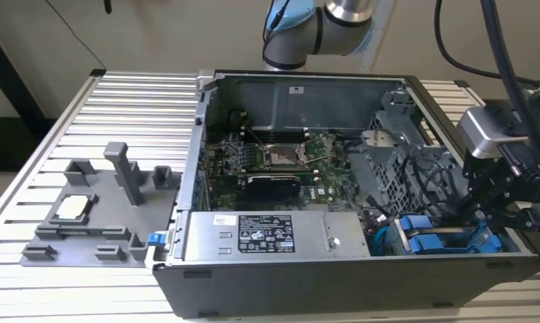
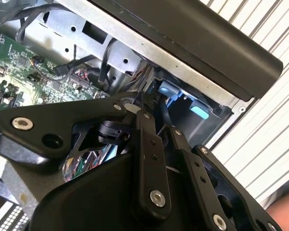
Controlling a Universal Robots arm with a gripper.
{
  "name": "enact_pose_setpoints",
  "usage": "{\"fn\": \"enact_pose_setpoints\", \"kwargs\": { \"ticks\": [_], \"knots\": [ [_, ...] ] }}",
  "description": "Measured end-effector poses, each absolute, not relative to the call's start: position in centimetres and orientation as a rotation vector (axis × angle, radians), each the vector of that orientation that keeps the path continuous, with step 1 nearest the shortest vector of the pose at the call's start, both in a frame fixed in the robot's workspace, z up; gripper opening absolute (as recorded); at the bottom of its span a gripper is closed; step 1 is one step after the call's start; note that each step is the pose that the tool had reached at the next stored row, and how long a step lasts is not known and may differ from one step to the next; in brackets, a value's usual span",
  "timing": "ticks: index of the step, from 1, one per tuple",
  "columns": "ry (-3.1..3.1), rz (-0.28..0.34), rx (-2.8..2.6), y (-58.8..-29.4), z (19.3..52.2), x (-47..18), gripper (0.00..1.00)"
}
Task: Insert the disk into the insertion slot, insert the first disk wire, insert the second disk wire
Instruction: 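Insert the second disk wire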
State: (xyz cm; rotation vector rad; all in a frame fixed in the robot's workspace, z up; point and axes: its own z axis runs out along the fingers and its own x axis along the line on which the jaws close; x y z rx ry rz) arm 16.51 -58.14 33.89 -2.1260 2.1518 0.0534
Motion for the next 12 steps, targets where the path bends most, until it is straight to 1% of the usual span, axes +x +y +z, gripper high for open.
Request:
{"fn": "enact_pose_setpoints", "kwargs": {
  "ticks": [12],
  "knots": [
    [2.159, 0.052, -2.119, -58.14, 33.48, 16.29, 0.2]
  ]
}}
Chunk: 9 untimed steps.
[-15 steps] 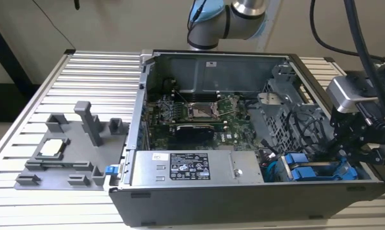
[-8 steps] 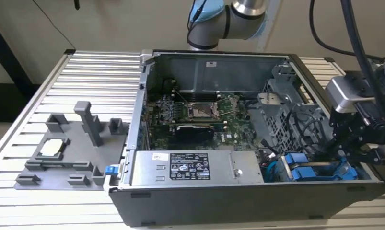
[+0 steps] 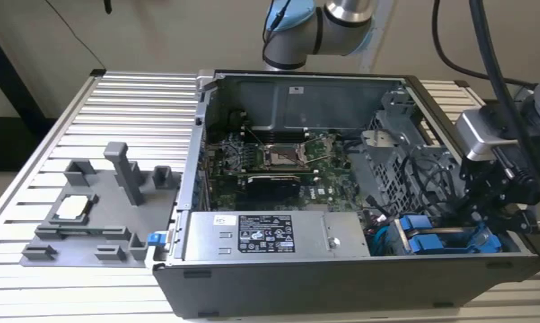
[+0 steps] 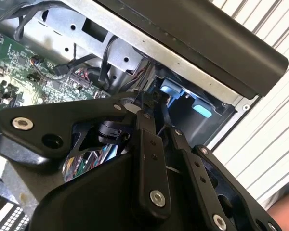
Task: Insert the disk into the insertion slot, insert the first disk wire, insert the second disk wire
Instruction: 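Insert the second disk wire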
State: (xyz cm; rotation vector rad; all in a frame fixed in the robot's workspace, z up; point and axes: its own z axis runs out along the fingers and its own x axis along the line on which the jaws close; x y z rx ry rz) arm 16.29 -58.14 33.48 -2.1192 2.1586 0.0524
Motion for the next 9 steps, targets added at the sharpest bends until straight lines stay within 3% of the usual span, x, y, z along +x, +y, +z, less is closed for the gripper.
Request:
{"fn": "enact_pose_setpoints", "kwargs": {
  "ticks": [7, 8, 9],
  "knots": [
    [2.158, 0.053, -2.119, -58.14, 33.2, 16.28, 0.21],
    [2.159, 0.053, -2.119, -58.14, 33.21, 16.28, 0.27],
    [2.159, 0.054, -2.119, -58.14, 33.21, 16.28, 0.27]
  ]
}}
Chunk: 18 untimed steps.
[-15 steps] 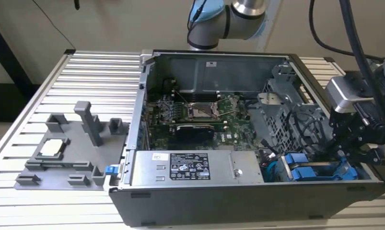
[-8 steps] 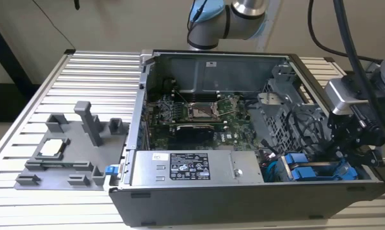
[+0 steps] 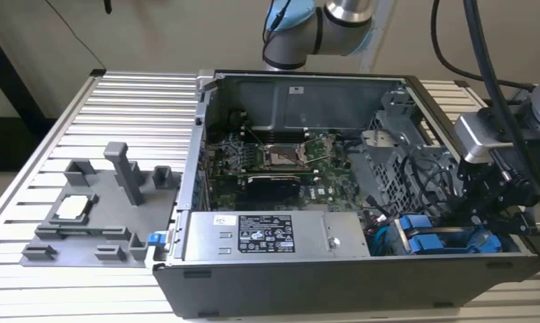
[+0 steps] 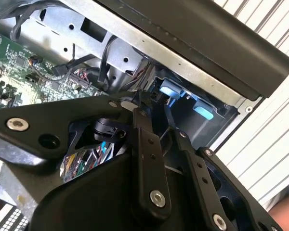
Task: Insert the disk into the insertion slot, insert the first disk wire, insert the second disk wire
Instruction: 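Insert the second disk wire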
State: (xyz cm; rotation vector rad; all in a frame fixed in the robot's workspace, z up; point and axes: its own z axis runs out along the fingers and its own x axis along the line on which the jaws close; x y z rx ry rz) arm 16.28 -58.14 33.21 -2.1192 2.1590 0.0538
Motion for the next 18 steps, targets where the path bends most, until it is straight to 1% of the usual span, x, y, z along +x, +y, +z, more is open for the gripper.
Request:
{"fn": "enact_pose_setpoints", "kwargs": {
  "ticks": [13, 18],
  "knots": [
    [2.163, 0.061, -2.123, -58.1, 33.8, 16.3, 0.27],
    [2.163, 0.062, -2.123, -58.1, 35.7, 16.3, 0.27]
  ]
}}
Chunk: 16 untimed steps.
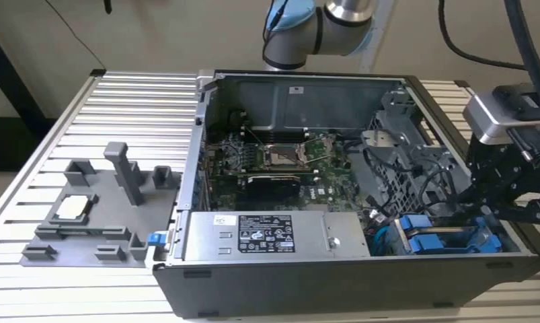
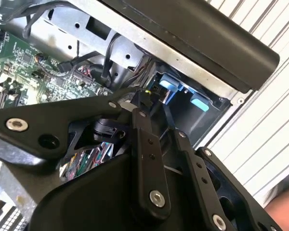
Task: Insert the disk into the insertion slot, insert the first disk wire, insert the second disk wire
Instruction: 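Insert the second disk wire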
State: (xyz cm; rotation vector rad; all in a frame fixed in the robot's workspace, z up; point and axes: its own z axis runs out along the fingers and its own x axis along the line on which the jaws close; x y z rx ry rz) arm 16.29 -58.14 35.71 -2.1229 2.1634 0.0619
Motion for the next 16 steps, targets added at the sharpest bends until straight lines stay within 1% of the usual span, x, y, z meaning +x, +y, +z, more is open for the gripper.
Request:
{"fn": "enact_pose_setpoints", "kwargs": {
  "ticks": [7, 16],
  "knots": [
    [2.163, 0.062, -2.123, -58.0, 38.7, 16.1, 0.27],
    [2.157, 0.05, -2.118, -55.2, 38.9, 14.6, 0.27]
  ]
}}
